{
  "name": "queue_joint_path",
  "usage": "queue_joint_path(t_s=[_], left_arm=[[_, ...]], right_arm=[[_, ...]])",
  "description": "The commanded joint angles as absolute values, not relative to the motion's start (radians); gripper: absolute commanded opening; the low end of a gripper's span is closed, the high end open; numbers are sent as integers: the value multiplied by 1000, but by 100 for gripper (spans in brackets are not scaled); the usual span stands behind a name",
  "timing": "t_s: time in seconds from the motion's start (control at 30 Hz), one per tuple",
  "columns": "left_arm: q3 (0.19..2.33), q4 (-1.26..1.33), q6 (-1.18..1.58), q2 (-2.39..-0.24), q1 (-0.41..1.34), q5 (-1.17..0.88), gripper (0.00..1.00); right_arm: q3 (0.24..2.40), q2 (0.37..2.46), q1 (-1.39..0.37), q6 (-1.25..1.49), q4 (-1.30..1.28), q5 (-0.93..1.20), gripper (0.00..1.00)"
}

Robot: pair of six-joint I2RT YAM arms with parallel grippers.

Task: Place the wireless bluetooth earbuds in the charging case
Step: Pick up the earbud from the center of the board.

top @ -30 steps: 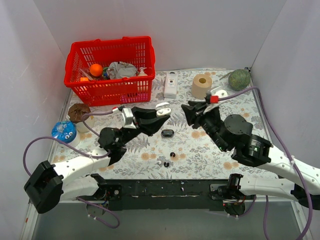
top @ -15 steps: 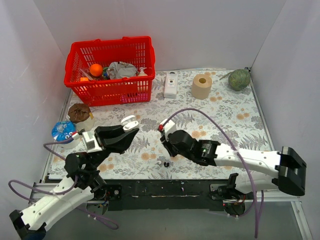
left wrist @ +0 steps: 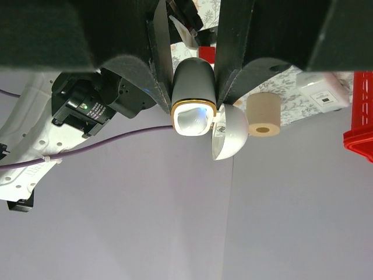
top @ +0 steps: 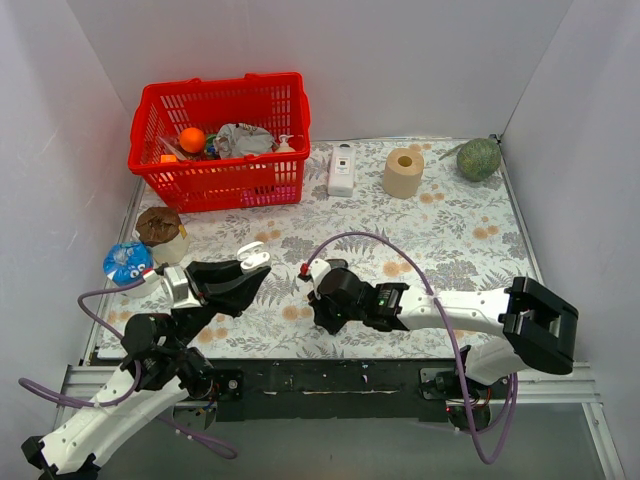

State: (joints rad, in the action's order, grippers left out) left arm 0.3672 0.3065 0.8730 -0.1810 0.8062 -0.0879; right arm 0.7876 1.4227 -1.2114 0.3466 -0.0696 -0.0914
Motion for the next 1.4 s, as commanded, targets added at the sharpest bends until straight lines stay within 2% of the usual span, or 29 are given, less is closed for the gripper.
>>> queue_joint_path(t_s=[0.0,0.6,1.23,1.3,1.33,1.37], left_arm=[[365,267,885,-170,801,-83,0],[353,244,908,-149,801,-89,0],[354,238,908,-163,801,-77,0],[356,236,905,-163,801,-74,0],[356,236,907,-163,801,-72,0],[354,238,905,-164,801,-72,0]], right_arm=[[764,1430,-1212,410,-11,-35,1],[713,1540,-1210,434,41,-101,1],[733,1530,-1123,406,19,-176,1],[744,1488,-1123,416,2,-204,11],[752,1476,-1123,426,-43,-221,23],[771,1459,-1123,428,-60,-230,29]])
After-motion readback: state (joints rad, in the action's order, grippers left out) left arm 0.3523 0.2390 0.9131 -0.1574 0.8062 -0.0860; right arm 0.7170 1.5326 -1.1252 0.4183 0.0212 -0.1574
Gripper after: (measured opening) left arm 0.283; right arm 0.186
